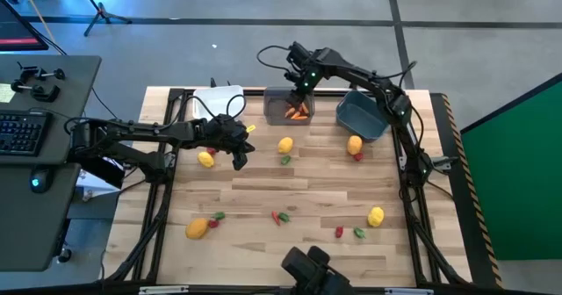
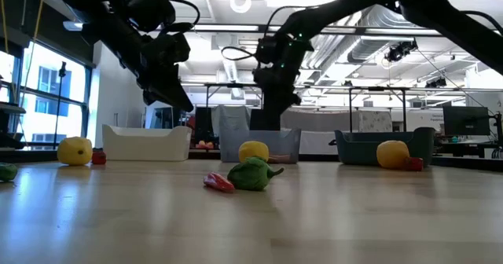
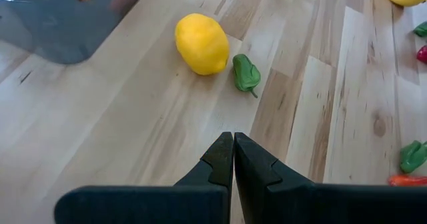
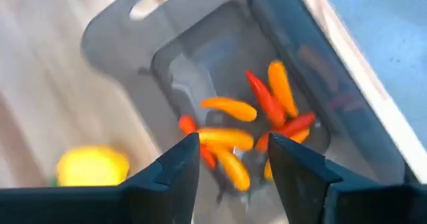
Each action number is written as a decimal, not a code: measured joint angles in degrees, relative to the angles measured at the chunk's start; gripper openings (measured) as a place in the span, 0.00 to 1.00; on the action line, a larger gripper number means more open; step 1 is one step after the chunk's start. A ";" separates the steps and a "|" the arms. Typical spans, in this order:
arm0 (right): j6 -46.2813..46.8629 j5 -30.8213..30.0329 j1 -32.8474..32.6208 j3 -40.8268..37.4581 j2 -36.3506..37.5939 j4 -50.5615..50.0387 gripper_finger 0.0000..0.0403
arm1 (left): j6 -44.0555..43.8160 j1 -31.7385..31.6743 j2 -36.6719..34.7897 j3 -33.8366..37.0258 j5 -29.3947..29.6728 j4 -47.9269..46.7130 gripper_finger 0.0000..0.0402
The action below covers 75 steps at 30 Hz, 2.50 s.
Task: Sort produce into baskets
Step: Adjust the blue bin, then put the orange chili pepper into the black bin
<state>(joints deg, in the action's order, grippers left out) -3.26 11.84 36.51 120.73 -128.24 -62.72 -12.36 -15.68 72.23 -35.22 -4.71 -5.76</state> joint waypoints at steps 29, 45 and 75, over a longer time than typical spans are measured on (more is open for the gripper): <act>28.27 -11.41 14.98 -48.35 35.80 -1.03 0.00 | -3.83 -0.04 0.00 0.00 0.11 1.90 0.00; 22.70 -17.36 26.55 -55.96 34.07 22.28 0.00 | -8.52 -0.17 0.00 -0.02 0.13 3.98 0.00; 9.23 -7.06 5.15 -54.05 37.85 31.15 0.00 | 11.01 4.75 0.66 -0.02 -9.29 3.98 0.00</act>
<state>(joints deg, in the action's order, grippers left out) 5.97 4.78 41.67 66.67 -90.39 -31.58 -1.35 -10.94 72.89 -35.24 -14.00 -1.79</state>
